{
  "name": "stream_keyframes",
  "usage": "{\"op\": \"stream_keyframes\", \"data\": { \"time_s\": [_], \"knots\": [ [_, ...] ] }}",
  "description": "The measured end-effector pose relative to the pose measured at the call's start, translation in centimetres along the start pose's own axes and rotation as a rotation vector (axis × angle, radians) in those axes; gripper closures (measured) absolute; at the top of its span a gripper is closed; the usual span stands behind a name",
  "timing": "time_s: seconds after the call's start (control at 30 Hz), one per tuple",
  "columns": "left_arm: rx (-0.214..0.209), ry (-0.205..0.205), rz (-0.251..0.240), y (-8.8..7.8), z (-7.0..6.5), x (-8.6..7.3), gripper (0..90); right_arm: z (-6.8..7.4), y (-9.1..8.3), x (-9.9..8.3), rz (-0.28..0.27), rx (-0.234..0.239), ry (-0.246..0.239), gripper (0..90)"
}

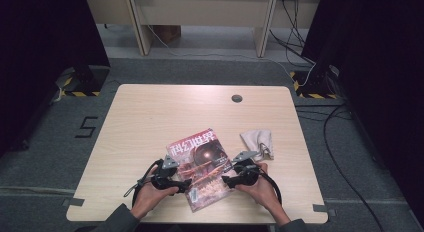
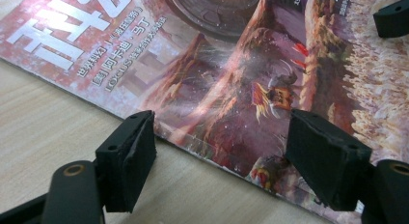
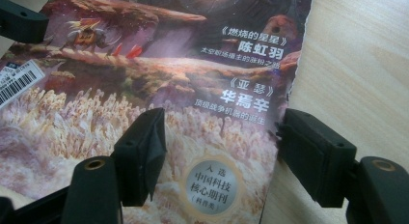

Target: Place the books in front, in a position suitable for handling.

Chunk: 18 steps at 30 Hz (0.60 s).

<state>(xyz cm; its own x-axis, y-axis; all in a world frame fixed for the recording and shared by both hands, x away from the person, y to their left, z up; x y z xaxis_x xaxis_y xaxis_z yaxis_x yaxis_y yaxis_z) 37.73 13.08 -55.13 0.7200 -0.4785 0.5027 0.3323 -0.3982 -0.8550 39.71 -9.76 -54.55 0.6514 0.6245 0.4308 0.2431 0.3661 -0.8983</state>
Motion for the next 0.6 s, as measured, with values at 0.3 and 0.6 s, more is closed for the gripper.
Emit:
{"op": "stream_keyframes", "data": {
  "time_s": [0.3,0.6],
  "knots": [
    [0.014,0.003,-0.011,0.7,1.2,1.3,25.5,1.6,-0.4,-1.0,0.038,0.009,-0.026,29.5],
    [0.029,0.0,-0.016,1.3,2.1,2.5,26.2,2.4,-0.4,-1.3,0.051,0.016,-0.036,28.5]
  ]
}}
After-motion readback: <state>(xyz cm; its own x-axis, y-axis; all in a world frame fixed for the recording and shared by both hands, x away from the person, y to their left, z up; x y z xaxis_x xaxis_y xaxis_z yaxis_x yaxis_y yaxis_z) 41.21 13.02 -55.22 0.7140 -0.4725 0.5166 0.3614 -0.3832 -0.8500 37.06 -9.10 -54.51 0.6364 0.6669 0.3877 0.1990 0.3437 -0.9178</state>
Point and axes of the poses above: each handheld gripper's, and its own axes: y roughly forward along the jaws, x roughly out of its top, z roughly to its left, the point moved 6 cm from there along y, roughly forward along the jaws, and after that the axes turned 13 degrees about z, right-handed, at the moved point
